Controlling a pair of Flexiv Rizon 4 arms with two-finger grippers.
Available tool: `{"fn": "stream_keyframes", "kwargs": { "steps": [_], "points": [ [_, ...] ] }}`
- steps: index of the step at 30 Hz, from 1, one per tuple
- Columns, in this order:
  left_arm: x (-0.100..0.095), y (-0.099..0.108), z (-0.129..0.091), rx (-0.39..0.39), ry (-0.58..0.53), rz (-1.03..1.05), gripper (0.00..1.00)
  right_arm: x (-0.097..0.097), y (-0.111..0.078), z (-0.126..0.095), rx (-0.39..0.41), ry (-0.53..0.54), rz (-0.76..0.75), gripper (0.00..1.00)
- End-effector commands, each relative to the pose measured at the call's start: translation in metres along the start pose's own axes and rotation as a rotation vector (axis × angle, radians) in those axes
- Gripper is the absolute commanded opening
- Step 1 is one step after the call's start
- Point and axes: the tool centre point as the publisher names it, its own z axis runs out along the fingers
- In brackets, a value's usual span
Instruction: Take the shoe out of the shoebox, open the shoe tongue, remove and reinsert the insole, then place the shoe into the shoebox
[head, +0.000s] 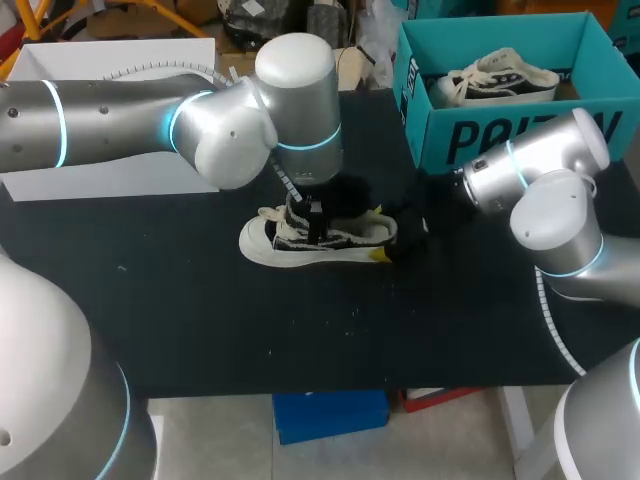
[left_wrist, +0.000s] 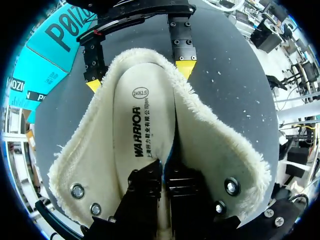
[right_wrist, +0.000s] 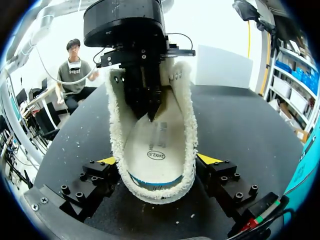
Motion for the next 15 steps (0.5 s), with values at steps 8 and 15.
{"fn": "stream_keyframes", "kwargs": {
  "steps": [8,15],
  "points": [
    [0.003,-0.008,0.01,0.083,-0.048,0.022,0.0,-0.001,-0.002,-0.001,0.001,0.001,0.001,0.0],
    [0.005,-0.013,-0.006,0.088,-0.052,0.034,0.0,-0.001,-0.002,-0.001,0.001,0.001,0.001,0.0]
  ]
}}
